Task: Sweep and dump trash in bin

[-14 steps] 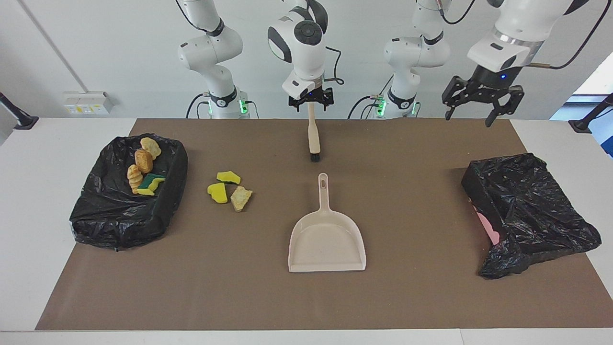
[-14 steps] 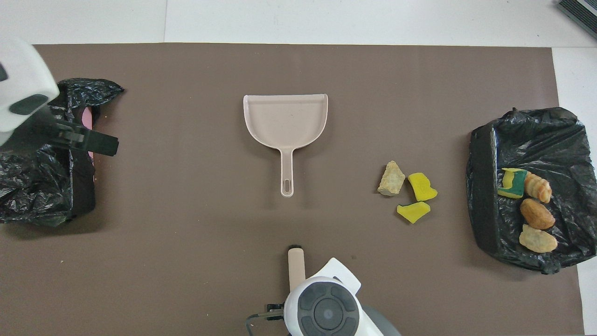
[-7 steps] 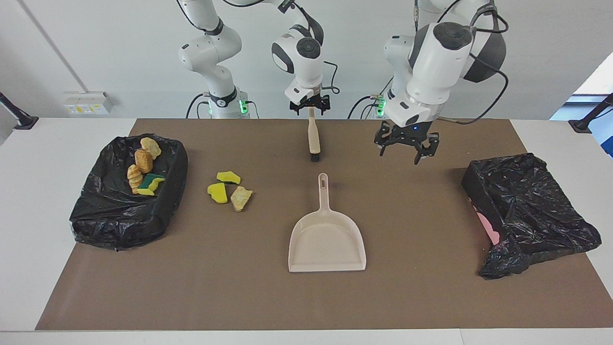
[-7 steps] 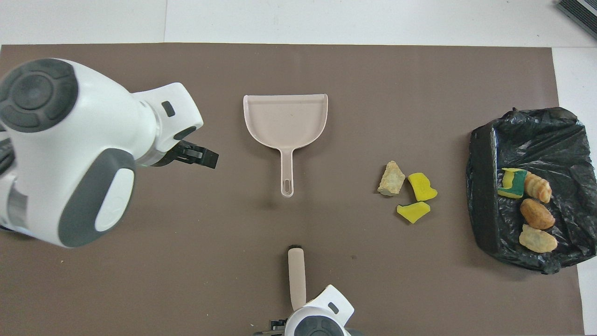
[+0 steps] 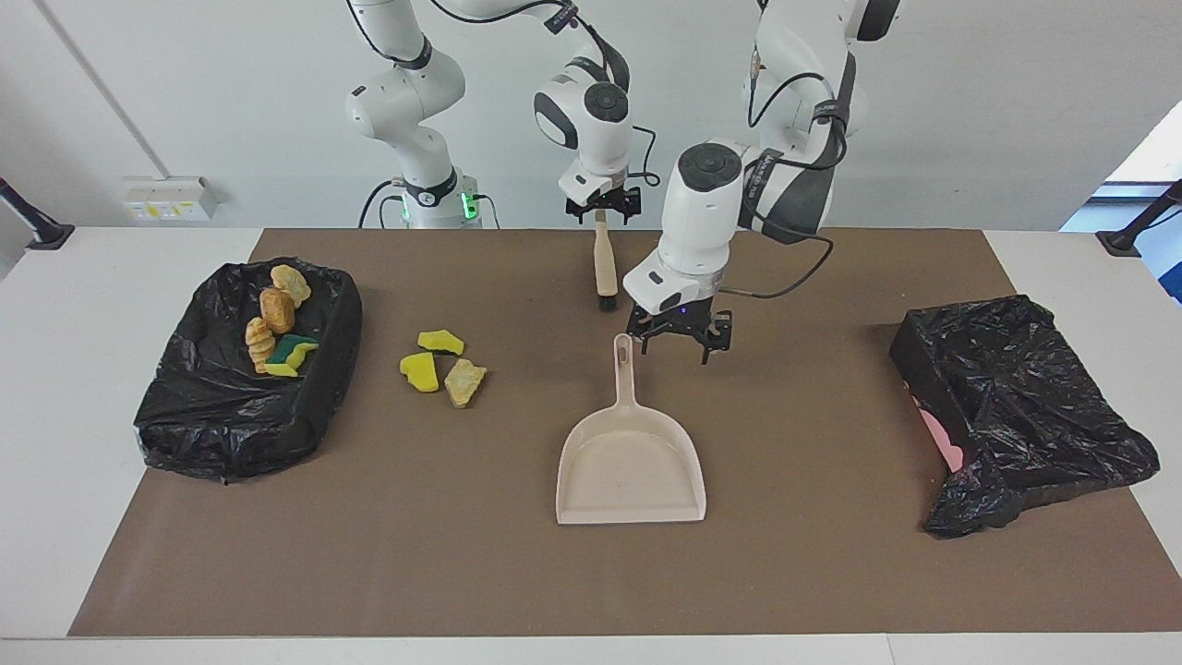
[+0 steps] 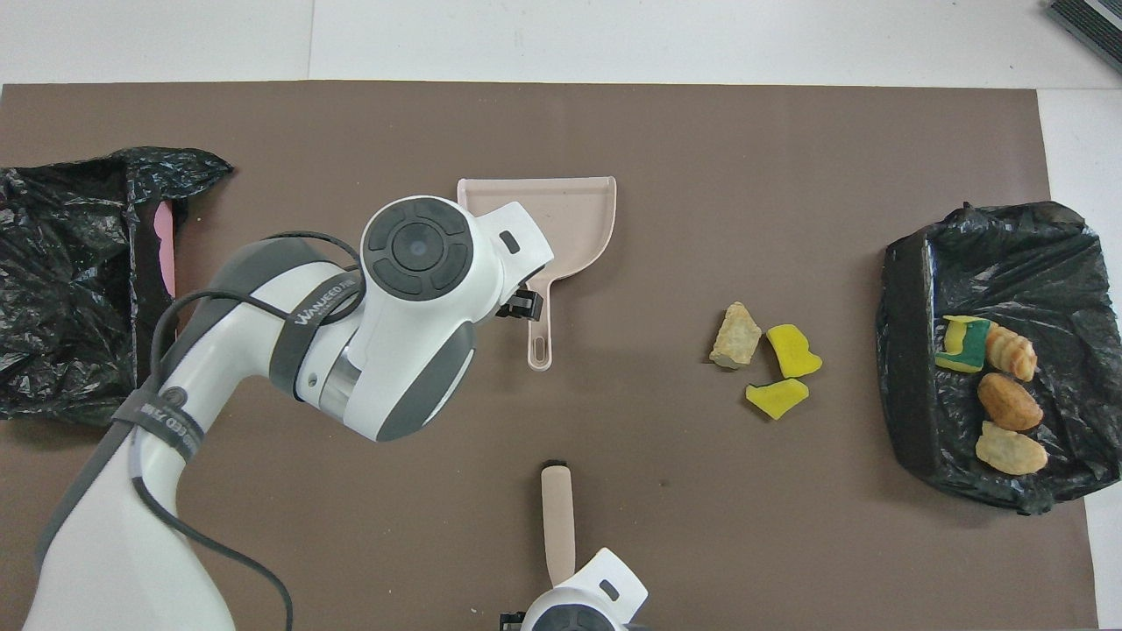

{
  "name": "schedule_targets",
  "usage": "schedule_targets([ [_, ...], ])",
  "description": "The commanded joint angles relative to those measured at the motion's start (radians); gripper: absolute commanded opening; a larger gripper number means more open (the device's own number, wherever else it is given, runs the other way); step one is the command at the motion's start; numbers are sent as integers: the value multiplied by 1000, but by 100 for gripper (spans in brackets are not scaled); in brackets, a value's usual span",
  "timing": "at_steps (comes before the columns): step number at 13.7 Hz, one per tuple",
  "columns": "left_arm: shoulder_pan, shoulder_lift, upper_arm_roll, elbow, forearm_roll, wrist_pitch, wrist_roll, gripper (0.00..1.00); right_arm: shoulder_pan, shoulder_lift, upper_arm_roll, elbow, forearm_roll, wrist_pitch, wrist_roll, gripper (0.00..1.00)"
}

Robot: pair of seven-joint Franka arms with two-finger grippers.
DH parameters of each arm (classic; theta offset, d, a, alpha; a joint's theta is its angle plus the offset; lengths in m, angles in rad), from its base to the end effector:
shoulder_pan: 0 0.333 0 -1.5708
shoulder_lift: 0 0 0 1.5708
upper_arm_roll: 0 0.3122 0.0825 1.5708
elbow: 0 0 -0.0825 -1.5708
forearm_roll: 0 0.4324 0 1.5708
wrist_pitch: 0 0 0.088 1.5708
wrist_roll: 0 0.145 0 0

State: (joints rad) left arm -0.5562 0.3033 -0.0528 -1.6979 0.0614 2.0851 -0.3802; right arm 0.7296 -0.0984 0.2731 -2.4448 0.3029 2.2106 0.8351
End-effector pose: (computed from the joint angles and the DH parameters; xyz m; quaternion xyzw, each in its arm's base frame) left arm 0.5777 -0.3940 0.3641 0.9909 -0.1264 0.0464 0.0029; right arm 0.2484 0.4195 0.2522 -0.9924 0.0168 0.1216 0.0079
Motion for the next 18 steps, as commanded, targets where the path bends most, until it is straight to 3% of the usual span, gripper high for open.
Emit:
schedule_targets([
  [1,-22,51,16,46,15,47,-60,100,-1,-6,-2,-10,22,4,-51,31],
  [2,-24,69,14,47,3,65,-78,100,-6,-4,-2,-10,22,0,-50,12],
  [3,-25,103,16,56,0,73,-109,100,-6,-7,-2,-14,22,-2,-48,2],
  [4,-36,140,16,93,8,72,-133,100,-6,-7,-2,-17,22,-2,-44,0],
  [9,-51,166,14,96,-23,133,-215,100,-16,-3,-8,0,2,-47,-57,0],
  [14,-66,166,14,72,-21,116,-213,90,-154,-134,-12,44,-86,-308,-183,0],
  [18,-83,158,11,47,-23,115,-207,66,-258,-201,-14,47,-191,-417,-258,0],
])
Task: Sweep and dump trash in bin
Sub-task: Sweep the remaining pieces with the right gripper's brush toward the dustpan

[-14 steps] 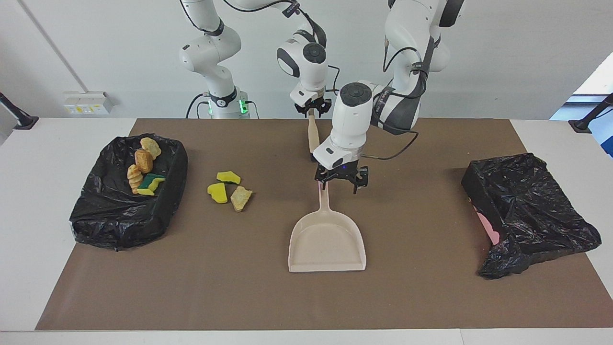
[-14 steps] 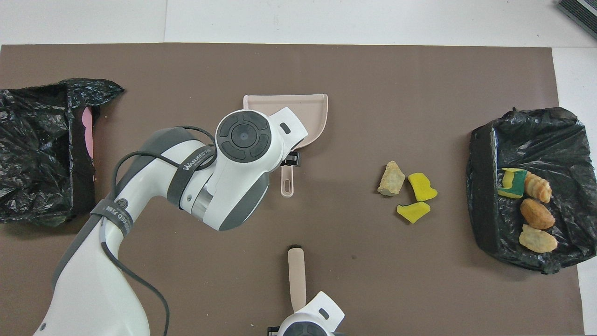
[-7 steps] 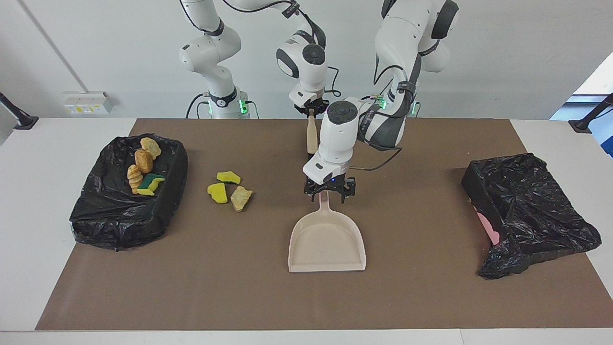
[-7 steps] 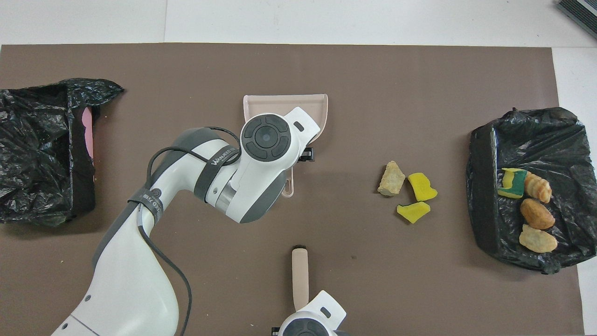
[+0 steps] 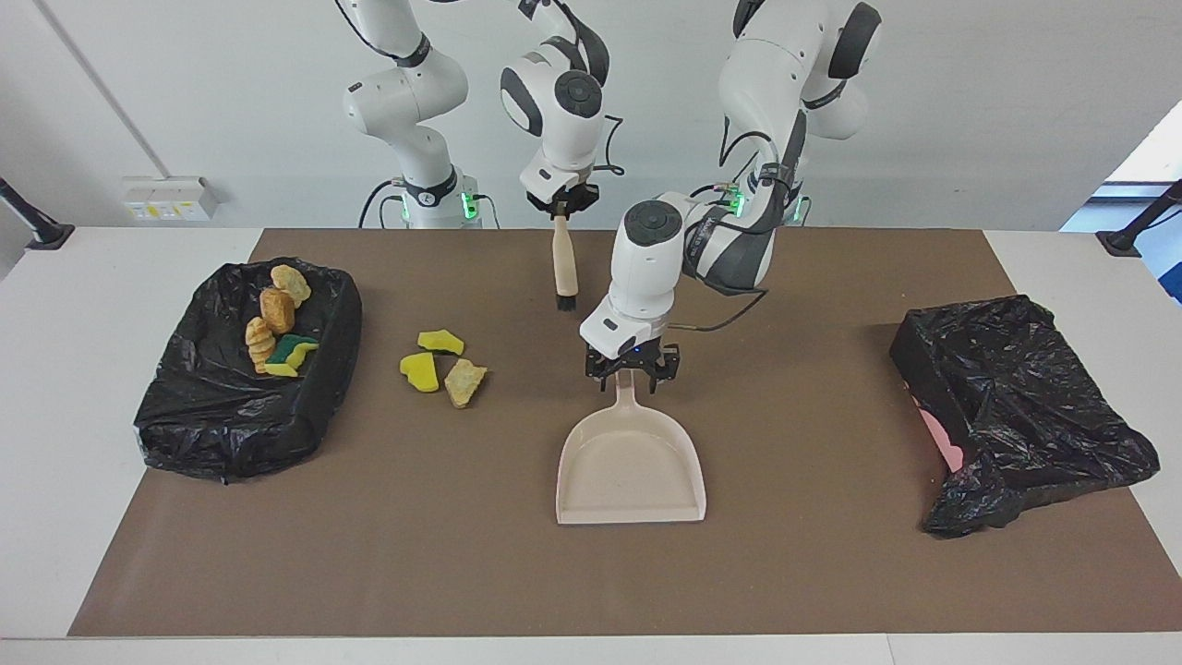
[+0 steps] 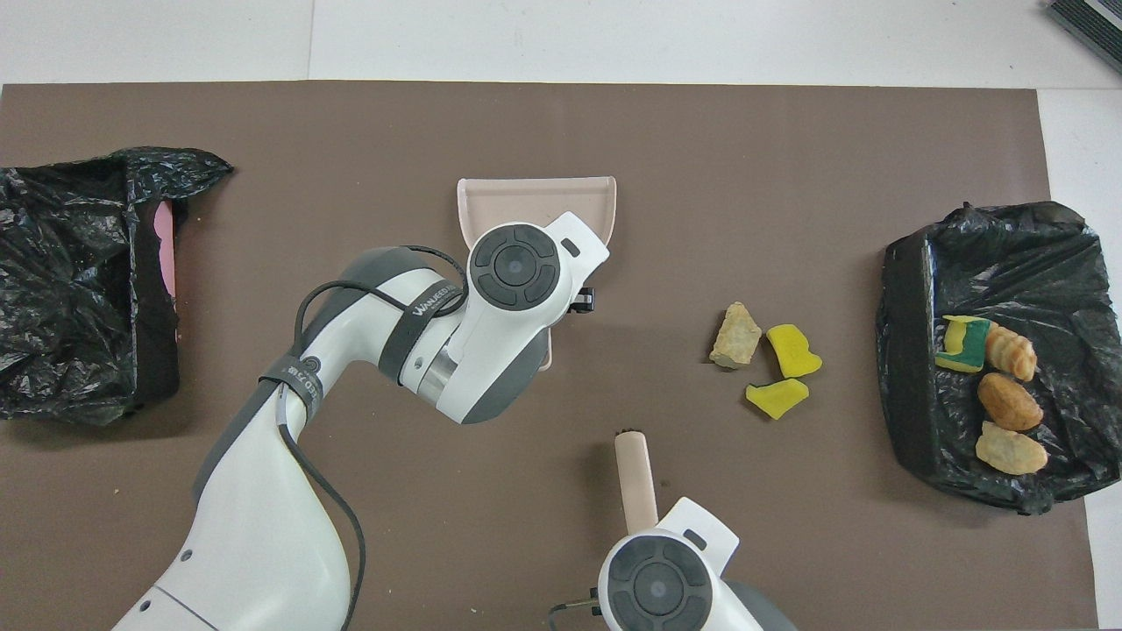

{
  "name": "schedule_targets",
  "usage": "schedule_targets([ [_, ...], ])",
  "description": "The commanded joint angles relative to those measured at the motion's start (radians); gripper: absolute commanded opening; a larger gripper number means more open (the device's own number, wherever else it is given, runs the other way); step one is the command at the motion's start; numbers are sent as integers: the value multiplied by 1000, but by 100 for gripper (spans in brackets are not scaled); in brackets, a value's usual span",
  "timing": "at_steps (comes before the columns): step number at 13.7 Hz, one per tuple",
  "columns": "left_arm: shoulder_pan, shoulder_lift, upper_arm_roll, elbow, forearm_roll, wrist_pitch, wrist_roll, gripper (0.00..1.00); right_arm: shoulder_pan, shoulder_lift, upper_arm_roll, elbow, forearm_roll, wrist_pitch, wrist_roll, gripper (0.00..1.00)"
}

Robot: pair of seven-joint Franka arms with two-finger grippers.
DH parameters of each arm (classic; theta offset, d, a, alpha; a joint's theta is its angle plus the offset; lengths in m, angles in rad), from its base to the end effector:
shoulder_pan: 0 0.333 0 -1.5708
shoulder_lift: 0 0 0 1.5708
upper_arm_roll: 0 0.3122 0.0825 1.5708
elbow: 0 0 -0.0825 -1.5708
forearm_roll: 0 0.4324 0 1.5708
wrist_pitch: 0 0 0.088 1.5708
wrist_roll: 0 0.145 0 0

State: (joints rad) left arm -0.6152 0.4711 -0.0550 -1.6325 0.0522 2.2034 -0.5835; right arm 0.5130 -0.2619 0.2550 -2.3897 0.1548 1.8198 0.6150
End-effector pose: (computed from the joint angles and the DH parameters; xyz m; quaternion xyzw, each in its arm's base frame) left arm 0.5775 -0.4492 0.2901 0.9972 -0.0540 0.0463 0.0218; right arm 0.3139 0.3231 0.3289 0.9864 0.0357 -0.1451 0.0689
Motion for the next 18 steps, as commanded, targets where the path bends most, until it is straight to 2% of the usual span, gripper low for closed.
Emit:
schedule_targets([
  [1,-26,-9,14,-18,-14,-7,-4,65,-74,-48,4,-2,-63,-36,-53,0],
  [2,-26,-9,14,-18,-14,-8,-4,65,-99,-49,4,9,-78,-48,-54,0],
  [3,-26,-9,14,-17,-14,-8,-4,60,-128,-53,4,9,-125,-53,-55,0],
  [4,-26,-8,14,-13,-12,-7,-4,51,-172,-51,6,9,-164,-54,-61,0],
  [5,-23,-8,15,-12,-9,-7,-3,35,-221,-39,9,9,-188,-39,-69,0],
  [7,-15,-9,15,-7,-2,-10,31,24,-298,-25,9,9,-260,-27,-115,0],
  [8,-11,-15,15,-7,-5,-17,72,15,-333,-25,10,4,-282,-28,-115,0],
  [9,-11,-22,17,-6,-5,-39,102,10,-376,-25,10,-6,-285,-19,-127,0],
  [11,-5,-75,18,-7,-5,-111,160,9,-470,-26,10,-37,-299,21,-223,0],
  [14,17,-156,20,-10,-6,-307,454,6,-617,-23,10,-62,-313,85,-430,0],
  [15,17,-163,20,-13,-6,-339,547,6,-646,8,13,-62,-313,117,-480,0],
  [18,35,-170,20,-18,-9,-378,802,0,-634,183,17,-55,-314,310,-479,0],
])
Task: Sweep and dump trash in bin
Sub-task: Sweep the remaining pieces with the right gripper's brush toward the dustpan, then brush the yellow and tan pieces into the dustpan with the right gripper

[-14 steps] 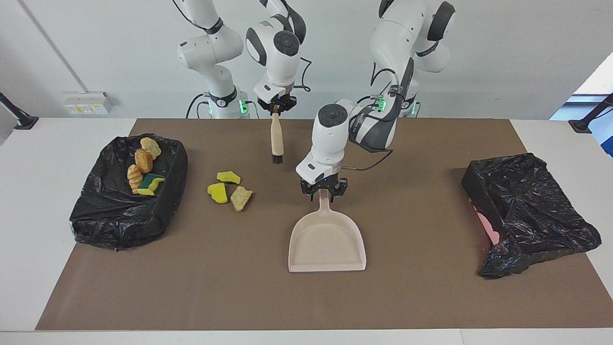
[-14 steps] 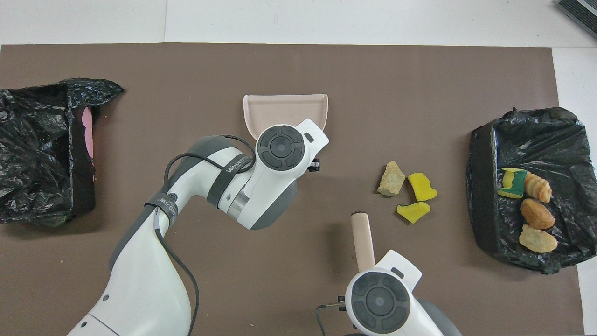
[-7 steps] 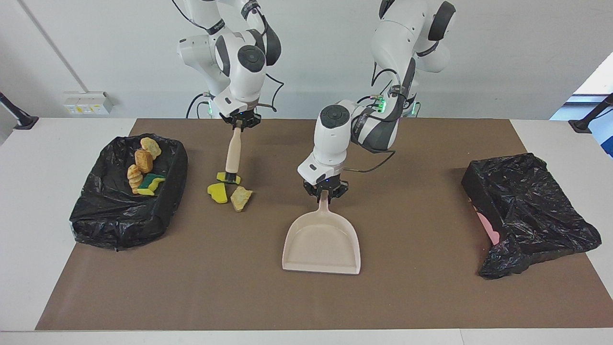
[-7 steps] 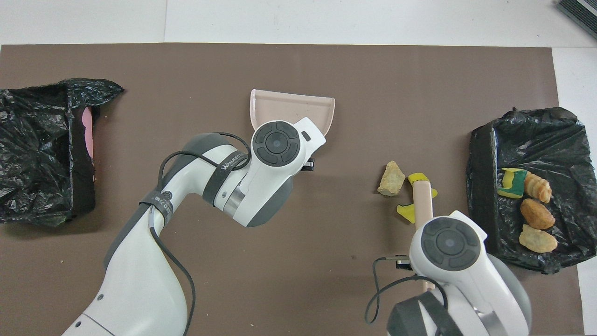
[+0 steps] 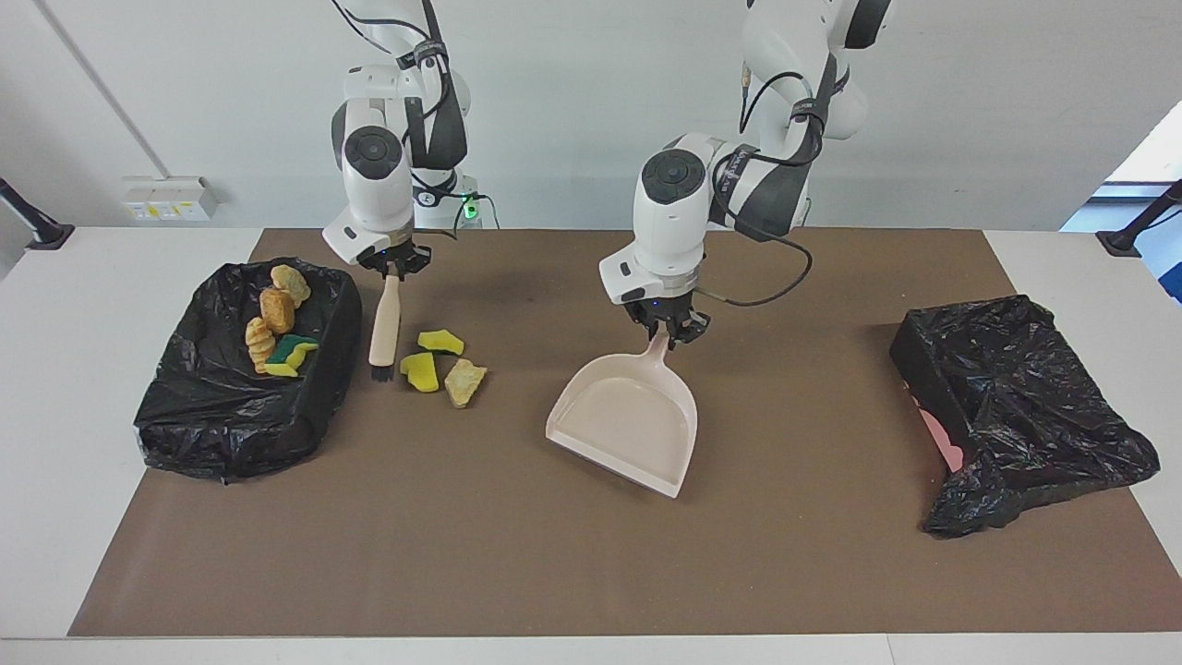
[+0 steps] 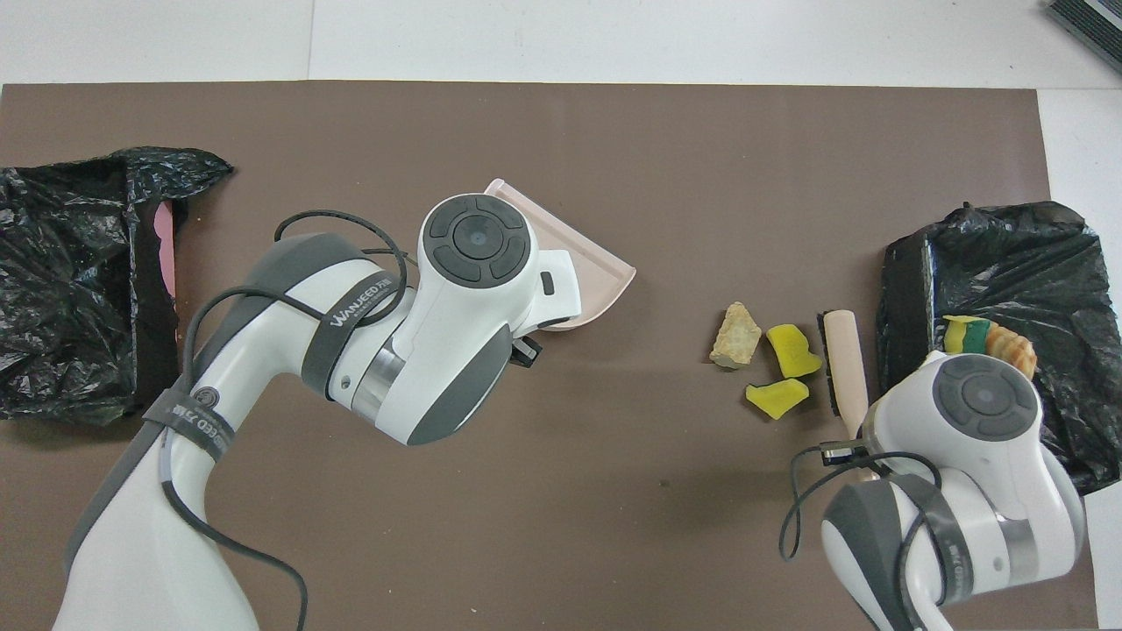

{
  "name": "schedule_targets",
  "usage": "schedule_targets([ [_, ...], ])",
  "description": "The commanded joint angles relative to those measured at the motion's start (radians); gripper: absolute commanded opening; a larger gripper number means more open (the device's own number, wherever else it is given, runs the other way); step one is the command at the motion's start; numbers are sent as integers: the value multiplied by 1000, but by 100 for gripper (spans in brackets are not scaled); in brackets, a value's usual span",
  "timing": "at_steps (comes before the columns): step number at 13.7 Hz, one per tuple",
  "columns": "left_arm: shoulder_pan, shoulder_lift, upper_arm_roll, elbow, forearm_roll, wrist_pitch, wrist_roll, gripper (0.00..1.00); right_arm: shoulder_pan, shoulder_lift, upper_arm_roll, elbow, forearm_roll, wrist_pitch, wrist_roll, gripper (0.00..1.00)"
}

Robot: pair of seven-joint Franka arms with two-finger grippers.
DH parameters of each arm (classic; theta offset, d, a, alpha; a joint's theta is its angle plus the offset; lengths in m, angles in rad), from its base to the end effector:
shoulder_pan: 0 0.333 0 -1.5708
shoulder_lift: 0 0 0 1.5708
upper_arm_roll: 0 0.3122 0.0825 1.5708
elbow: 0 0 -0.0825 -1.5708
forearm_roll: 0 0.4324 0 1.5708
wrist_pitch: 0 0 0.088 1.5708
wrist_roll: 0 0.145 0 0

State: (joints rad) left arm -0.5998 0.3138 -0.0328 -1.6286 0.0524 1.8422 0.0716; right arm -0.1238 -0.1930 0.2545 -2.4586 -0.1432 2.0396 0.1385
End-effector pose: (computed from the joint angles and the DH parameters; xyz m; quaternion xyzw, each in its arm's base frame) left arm 0.5535 -0.3964 0.3715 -0.9346 0.3516 0.0425 0.0328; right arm 0.4579 0.0426 0.2793 0.9892 0.0306 -0.1044 0.0982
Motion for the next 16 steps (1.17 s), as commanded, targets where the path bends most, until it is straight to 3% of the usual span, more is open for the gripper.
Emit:
schedule_targets([
  [1,29,-13,-2,-24,-11,-35,228,0,27,130,17,19,-16,102,1,0],
  [4,22,-25,-1,-43,-6,-54,398,0,87,122,19,24,13,62,38,0],
  [8,-34,-125,-1,-246,67,73,416,0,174,116,23,26,223,59,35,0],
  [13,-77,-134,-4,-313,147,100,497,0,229,132,25,61,342,77,20,0],
  [16,-98,-124,-4,-338,158,103,504,0,282,158,23,108,578,80,-60,0],
])
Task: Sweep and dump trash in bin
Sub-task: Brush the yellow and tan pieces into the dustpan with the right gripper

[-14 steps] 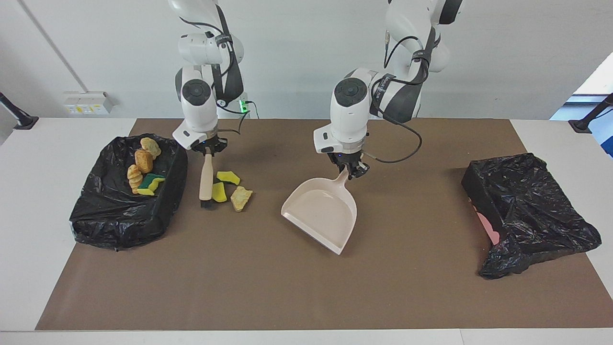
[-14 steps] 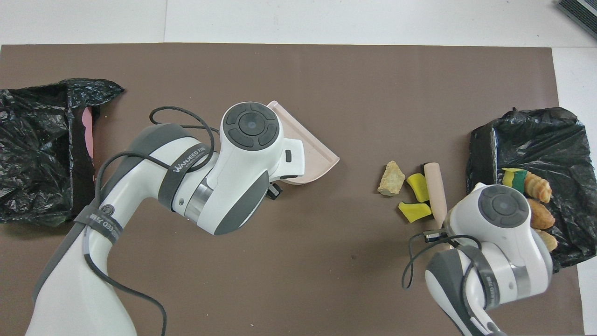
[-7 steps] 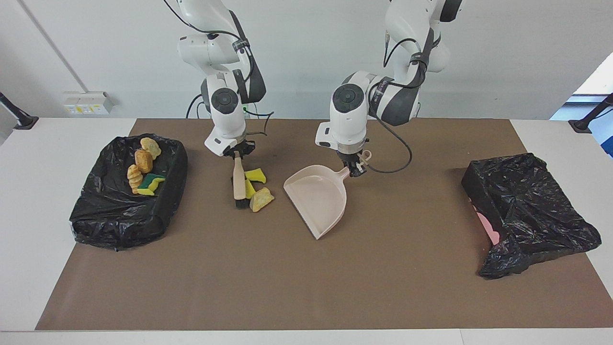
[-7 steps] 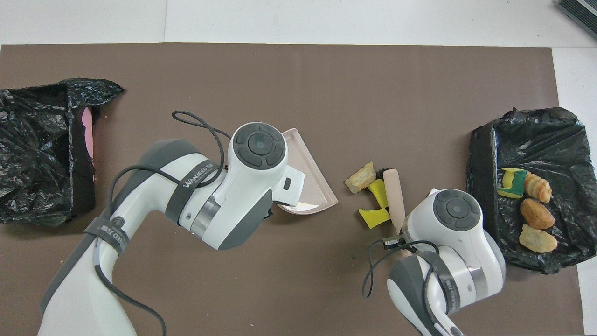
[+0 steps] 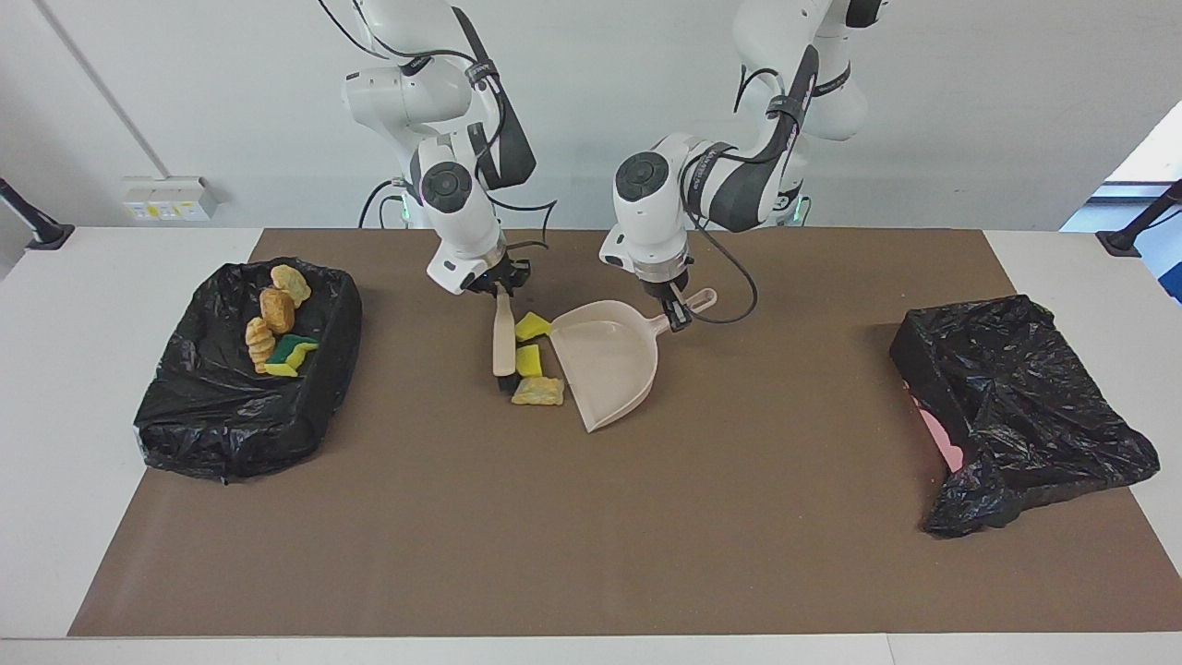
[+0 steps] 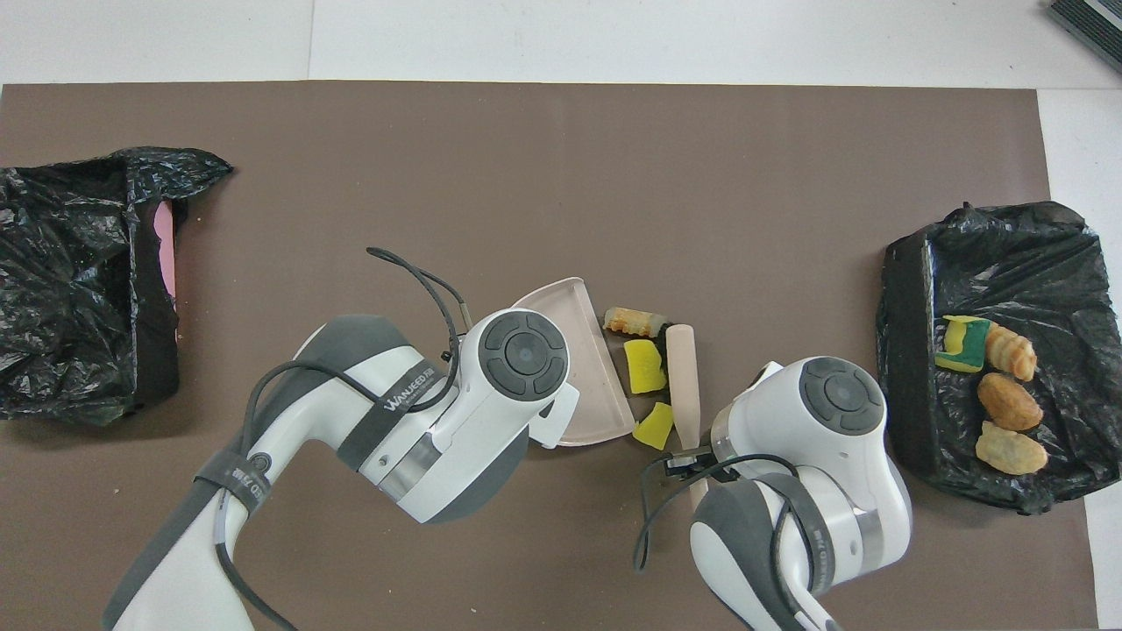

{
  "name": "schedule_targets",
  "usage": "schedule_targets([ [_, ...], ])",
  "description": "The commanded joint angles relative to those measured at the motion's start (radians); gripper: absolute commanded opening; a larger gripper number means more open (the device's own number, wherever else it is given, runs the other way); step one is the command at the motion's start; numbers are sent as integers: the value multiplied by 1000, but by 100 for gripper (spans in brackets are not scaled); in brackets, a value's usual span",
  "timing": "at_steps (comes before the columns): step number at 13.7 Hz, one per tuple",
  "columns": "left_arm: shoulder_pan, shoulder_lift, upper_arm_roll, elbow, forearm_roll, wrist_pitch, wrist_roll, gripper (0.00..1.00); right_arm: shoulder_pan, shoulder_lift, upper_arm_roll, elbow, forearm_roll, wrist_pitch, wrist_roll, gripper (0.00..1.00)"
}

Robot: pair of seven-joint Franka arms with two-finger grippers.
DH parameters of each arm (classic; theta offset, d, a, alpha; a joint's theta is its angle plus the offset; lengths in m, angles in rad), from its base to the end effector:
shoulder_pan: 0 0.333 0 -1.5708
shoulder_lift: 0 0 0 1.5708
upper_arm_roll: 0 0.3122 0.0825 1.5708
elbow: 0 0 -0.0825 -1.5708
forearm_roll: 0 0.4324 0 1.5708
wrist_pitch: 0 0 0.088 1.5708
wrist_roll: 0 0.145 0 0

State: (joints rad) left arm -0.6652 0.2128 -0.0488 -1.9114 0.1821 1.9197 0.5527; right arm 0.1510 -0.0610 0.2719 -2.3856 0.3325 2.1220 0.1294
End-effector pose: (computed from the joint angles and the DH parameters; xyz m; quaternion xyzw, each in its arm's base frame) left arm 0.4780 -0.3882 0.3053 -0.7754 0.6185 0.0949 0.0846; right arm 0.4415 0.2248 0.2557 -0.9864 -0.0430 0.1298 0.0914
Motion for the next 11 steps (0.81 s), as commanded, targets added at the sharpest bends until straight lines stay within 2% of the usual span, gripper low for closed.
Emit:
schedule_targets([
  [1,-39,-15,12,-57,37,28,23,0,7,26,6,45,173,-10,-74,0],
  [3,-51,-12,12,-74,37,50,24,0,4,29,6,59,378,-30,-158,0],
  [4,-51,-12,12,-74,37,51,24,0,-5,24,4,78,431,-60,-172,0],
  [5,-51,-12,12,-74,37,53,23,0,-13,12,-5,120,430,-129,-162,0],
  [6,-51,-12,12,-74,37,53,23,0,-36,-3,-16,149,406,-210,-140,0],
  [9,-50,-12,12,-74,37,61,23,0,-129,-69,-14,197,158,-400,-110,0],
  [11,-50,-10,12,-74,37,62,21,0,-125,-108,-5,171,-57,-433,-74,0],
])
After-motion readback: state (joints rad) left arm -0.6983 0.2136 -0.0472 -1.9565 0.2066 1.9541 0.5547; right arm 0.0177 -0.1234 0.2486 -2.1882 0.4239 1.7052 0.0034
